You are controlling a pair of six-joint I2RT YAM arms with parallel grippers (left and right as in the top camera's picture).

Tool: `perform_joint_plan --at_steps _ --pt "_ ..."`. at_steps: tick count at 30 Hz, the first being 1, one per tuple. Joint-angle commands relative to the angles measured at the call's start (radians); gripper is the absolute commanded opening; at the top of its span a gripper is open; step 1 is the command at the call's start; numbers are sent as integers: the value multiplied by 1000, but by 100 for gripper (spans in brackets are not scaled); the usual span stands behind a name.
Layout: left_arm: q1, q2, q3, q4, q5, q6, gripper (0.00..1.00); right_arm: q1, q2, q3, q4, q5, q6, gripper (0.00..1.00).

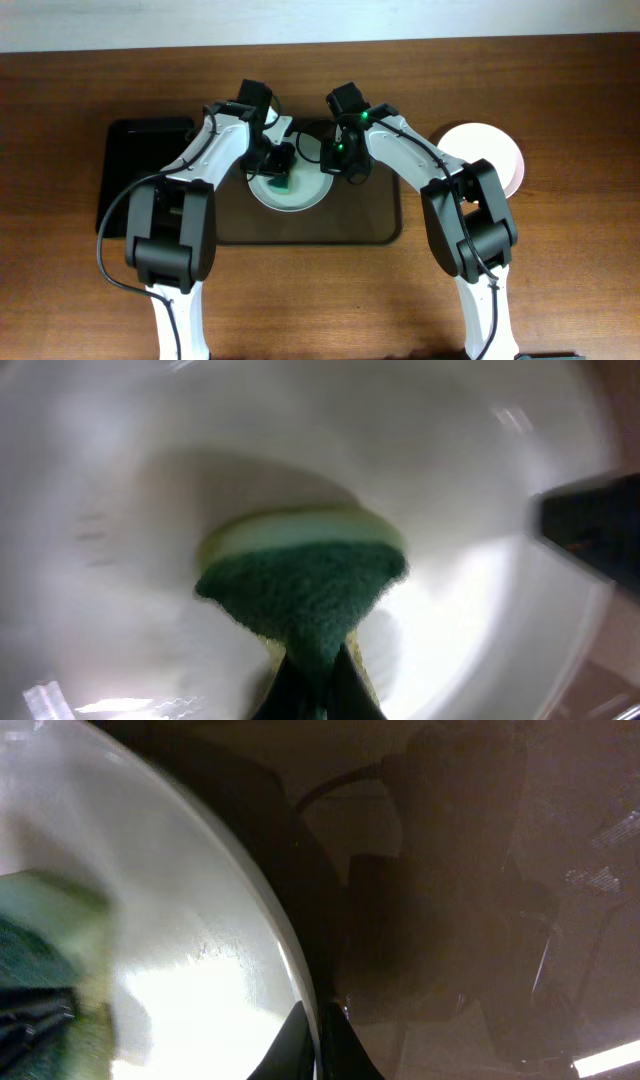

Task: Clean dirty plates on tray and stack at the side
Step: 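Scrub the last white plate with the sponge in the left gripper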

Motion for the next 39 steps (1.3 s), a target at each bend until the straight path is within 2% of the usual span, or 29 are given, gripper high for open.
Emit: perform_joint_plan --at_steps 1,3,6,8,9,11,13,16,18,21,24,29,32,35,36,39 --pt "-13 18 -8 80 109 27 1 -6 35 -19 -4 46 7 4" --pt "-13 21 -8 140 -81 -25 1 -6 35 -19 -4 46 7 4" --pt "-10 25 -8 214 -319 -38 1 -6 35 -19 -4 46 7 4" --pt "-10 27 -8 200 -443 -37 1 -6 35 -19 -4 46 7 4" --pt "-10 27 -8 140 -468 -37 1 -6 35 -19 -4 46 7 4" --pt "-10 27 -8 63 -463 -46 1 -6 35 -19 -4 46 7 4" --pt "-10 26 91 -147 -288 -63 1 -6 35 -19 -4 46 7 4" --pt "-10 27 192 -254 -31 44 1 -6 35 -19 -8 46 6 4" --pt "-9 27 195 -189 -46 45 1 -6 35 -19 -8 46 4 4" --pt "-5 31 194 20 -193 39 1 -6 35 -19 -9 46 4 4" --pt "-5 85 194 66 -315 39 1 -6 35 -19 -11 46 3 4" --pt "-11 163 194 -105 -314 39 1 -6 35 -19 -11 46 3 4" --pt "-10 163 194 -210 -447 39 1 -6 35 -19 -11 46 4 4" --pt "-11 163 195 -289 -454 39 1 -6 35 -19 -10 46 3 4" --pt "-11 163 195 -320 -419 55 1 -6 35 -19 -8 46 4 4" --pt "-11 163 195 -391 -179 187 1 -6 35 -19 -8 46 4 4"
